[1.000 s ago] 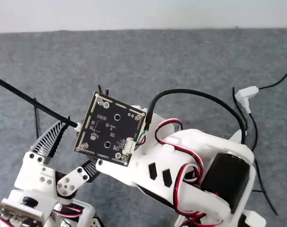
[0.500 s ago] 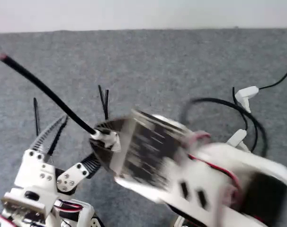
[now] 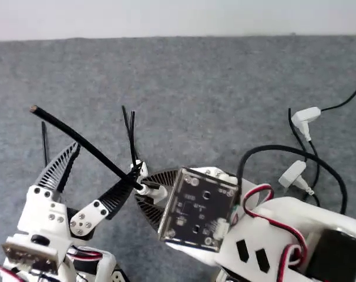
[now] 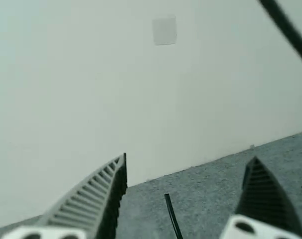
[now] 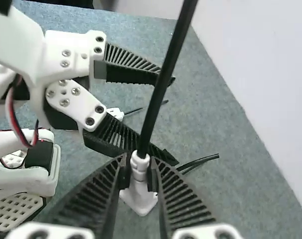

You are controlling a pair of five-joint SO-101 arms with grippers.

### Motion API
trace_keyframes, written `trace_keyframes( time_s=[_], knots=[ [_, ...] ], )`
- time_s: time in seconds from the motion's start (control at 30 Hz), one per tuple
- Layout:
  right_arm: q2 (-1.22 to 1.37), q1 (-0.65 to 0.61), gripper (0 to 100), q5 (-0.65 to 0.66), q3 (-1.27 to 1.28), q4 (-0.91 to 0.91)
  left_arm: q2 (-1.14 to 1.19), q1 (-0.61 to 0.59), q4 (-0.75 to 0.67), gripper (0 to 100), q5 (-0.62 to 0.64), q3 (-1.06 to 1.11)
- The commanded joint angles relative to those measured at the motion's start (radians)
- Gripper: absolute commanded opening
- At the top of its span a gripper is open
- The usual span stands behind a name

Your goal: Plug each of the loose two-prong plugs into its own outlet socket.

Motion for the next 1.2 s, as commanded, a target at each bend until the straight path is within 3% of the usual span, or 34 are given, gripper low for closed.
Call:
trace_keyframes(
  time_s=[0.0,0.13,0.4,0.57,1.17],
  knots=[
    [0.021,0.024,0.9,0.038,-0.003,-0.048,0.014,0.008,-0.008,35,-0.006,0.042],
    [0.05,0.084,0.9,0.071,-0.003,-0.122,0.014,0.008,-0.044,35,-0.006,0.085],
    [0.139,0.084,0.9,0.077,-0.005,-0.209,0.014,0.012,-0.038,35,-0.003,0.085],
    [0.176,0.084,0.9,0.101,-0.005,-0.229,0.012,0.083,0.006,35,-0.005,0.047],
    [0.127,0.001,0.9,0.04,0.002,-0.07,0.012,0.071,0.011,35,-0.009,0.031]
  ],
)
